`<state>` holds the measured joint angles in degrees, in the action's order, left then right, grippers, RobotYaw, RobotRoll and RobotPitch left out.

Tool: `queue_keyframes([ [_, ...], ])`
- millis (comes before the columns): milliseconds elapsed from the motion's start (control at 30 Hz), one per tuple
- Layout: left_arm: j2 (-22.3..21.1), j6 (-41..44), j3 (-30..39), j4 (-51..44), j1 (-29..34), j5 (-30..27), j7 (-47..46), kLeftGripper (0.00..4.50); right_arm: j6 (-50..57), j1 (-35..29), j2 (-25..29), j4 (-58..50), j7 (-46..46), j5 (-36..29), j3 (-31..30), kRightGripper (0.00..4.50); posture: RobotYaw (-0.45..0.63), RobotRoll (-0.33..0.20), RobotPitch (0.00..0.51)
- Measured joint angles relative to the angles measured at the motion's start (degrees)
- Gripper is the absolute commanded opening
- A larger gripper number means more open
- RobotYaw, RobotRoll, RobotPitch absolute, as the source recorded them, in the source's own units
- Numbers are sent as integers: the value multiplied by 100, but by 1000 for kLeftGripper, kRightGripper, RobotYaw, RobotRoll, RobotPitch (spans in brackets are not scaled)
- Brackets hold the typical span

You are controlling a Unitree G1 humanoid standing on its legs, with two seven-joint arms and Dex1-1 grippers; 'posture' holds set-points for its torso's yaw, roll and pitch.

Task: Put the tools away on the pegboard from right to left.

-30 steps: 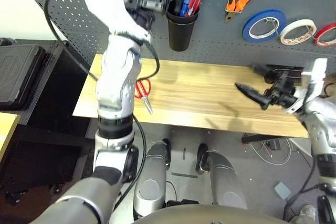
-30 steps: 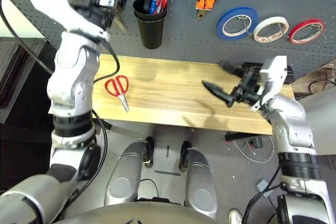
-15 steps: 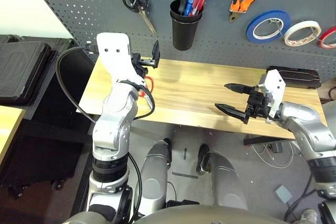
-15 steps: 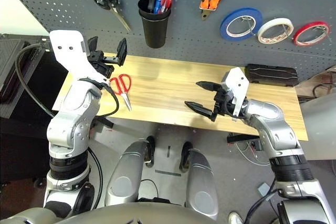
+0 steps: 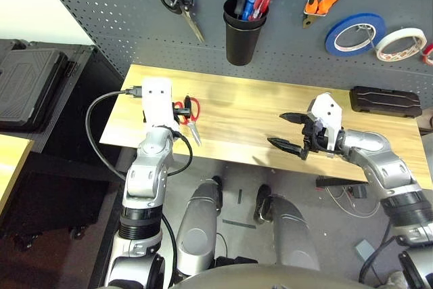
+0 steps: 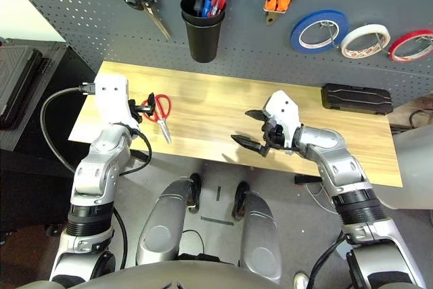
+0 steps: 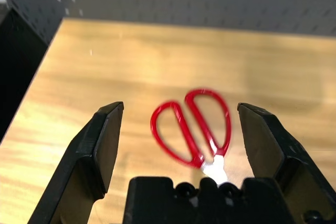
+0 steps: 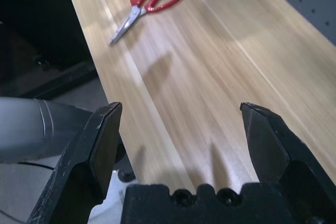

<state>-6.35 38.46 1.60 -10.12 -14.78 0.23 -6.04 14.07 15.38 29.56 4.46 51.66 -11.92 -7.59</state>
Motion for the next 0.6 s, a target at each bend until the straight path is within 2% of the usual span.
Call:
queue_keyframes([
  [400, -4, -386, 299, 1810, -676, 161, -351, 4447, 218, 273, -653, 50, -348, 392, -562, 4500, 211, 0, 355],
  [600, -108, -753, 528, 2936, -1150, 178, -546, 4447, 424, 364, -728, -20, -403, 402, -629, 4500, 190, 0, 352],
])
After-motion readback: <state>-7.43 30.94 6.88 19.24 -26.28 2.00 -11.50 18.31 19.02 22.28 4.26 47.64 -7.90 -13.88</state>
